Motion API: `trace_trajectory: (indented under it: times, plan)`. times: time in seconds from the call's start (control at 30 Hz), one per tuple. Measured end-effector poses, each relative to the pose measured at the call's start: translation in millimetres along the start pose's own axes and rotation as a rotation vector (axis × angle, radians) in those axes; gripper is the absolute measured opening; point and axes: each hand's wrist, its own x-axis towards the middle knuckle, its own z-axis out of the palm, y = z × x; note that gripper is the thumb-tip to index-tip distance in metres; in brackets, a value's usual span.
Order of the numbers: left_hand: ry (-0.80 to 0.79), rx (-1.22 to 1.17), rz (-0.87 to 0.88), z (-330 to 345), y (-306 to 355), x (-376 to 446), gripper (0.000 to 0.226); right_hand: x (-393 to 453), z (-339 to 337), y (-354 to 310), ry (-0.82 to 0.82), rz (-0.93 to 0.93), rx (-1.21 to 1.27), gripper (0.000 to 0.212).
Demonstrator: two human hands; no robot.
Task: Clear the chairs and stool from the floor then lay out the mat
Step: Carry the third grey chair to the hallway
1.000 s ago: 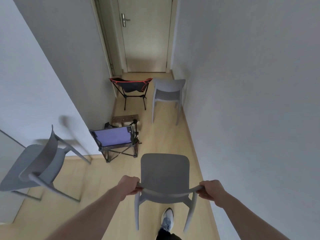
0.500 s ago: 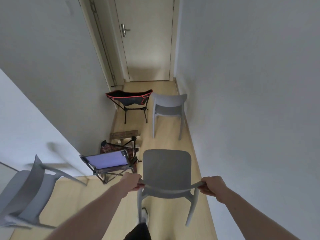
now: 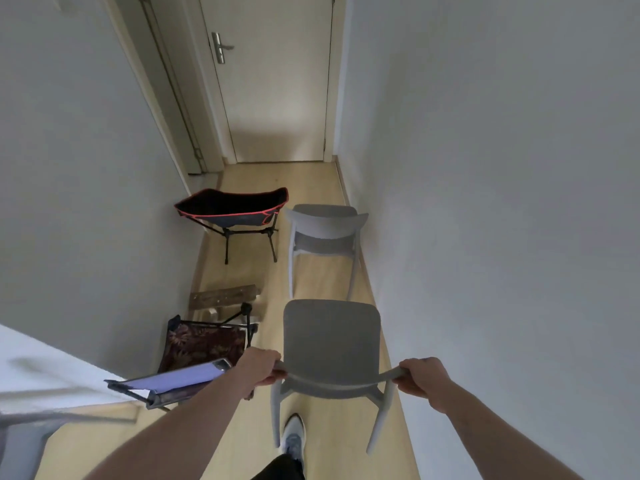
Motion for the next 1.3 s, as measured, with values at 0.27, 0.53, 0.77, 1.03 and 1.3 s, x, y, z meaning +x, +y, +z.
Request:
trace_trajectory:
  times: [0.27,0.53,0.77,1.03,1.3]
  plan:
    - [0.001,0.065,-0.039,-15.9,69.5,91.6,0.004,73.7,40.7,-70.7,0.024,0.067,-0.009,0.015]
    - [0.000,0.041,-0.078,-12.9,117.2,161.8,0.004,141.1,54.4,-123.8,0.007,0.118,-0.021,0.015]
    - [0.023,0.021,-0.127,0.2,146.2,216.1,0.010,196.7,61.6,-166.5,-0.024,0.190,-0.017,0.015]
    - [0.060,-0.015,-0.144,15.3,158.2,255.9,0.017,248.6,62.6,-180.1,-0.044,0.202,0.072,0.014]
    - [0.103,-0.083,-0.188,23.5,170.0,267.5,0.019,259.6,62.8,-192.4,-0.028,0.218,0.110,0.006]
